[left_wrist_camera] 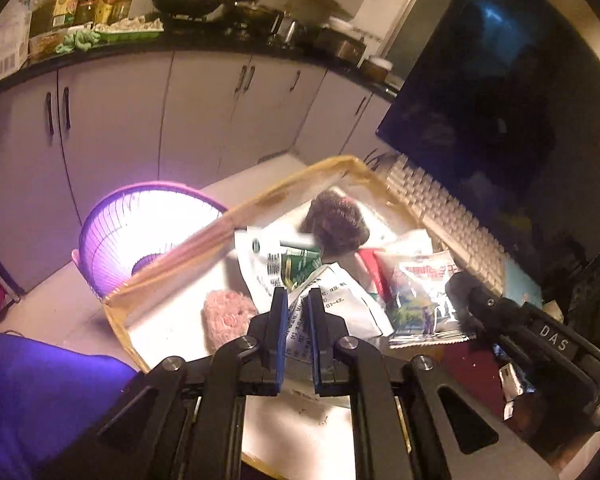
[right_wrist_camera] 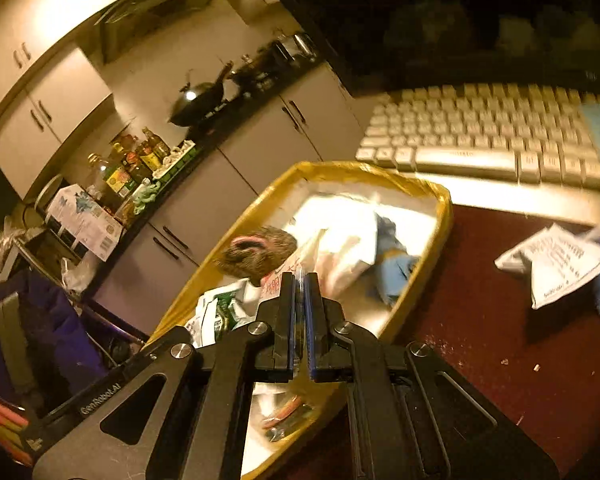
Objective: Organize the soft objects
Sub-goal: 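Carry the white wrapper and paper item over the tray and open both tools, then grasp the blue towel with the right tool while the left grasps a white paper slip, then carry the blue towel and paper slip into the tray and open both tools, then grasp the white bee-print tissue pack with the left tool while the right grasps a white sachet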
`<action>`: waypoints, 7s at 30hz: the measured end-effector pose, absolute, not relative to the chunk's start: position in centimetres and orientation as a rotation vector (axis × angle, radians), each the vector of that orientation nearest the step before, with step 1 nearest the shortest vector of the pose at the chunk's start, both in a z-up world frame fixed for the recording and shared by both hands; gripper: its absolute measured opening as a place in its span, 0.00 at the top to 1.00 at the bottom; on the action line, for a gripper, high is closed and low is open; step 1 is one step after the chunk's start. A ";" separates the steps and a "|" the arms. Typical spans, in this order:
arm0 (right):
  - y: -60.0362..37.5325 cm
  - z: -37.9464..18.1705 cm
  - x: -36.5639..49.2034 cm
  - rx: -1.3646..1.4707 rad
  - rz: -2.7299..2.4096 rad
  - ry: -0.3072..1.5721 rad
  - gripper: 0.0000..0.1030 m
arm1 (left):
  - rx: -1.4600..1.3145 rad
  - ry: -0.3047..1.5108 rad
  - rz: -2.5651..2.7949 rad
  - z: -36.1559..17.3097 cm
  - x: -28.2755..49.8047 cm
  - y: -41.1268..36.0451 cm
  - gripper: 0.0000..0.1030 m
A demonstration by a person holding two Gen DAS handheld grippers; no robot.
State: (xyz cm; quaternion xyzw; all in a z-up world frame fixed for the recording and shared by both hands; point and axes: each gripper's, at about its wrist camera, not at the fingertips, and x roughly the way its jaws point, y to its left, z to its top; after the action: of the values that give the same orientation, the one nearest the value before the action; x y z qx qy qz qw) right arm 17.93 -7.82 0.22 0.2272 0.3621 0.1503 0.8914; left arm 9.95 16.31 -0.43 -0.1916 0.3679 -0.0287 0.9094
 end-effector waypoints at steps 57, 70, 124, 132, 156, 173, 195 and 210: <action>-25.7 0.9 12.3 0.296 -0.053 0.855 0.64 | -0.285 1.023 -0.457 -0.5 17.5 -4.1 0.47; -25.5 1.8 11.2 0.324 -0.025 0.773 0.69 | -0.344 1.021 -0.458 -1.3 16.7 -5.4 0.99; -5.0 5.0 26.1 0.314 0.413 0.764 0.74 | -0.535 0.791 -0.214 0.9 12.5 16.3 0.98; -6.3 2.6 27.2 0.326 0.391 0.839 0.50 | -0.493 0.759 -0.162 1.0 12.5 16.6 0.84; -16.4 4.5 4.6 0.478 0.327 0.759 0.45 | -0.260 0.753 -0.288 3.8 3.7 6.0 0.39; -22.5 1.5 -0.2 0.508 0.064 0.798 0.43 | -0.179 0.854 -0.403 2.4 2.4 -1.6 0.38; -26.7 -0.1 -2.8 0.559 -0.059 0.853 0.44 | 0.159 0.960 -0.737 0.5 10.3 -15.3 0.38; -24.2 -1.9 -1.1 0.491 -0.009 0.906 0.72 | 0.284 1.020 -0.759 -1.4 10.4 -16.2 0.83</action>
State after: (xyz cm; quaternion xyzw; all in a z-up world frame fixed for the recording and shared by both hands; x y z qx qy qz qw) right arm -1.12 -24.17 -1.88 0.2348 0.4330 -0.0043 0.8703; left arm 10.37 -16.15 -1.44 0.1323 0.4746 -0.3533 0.7953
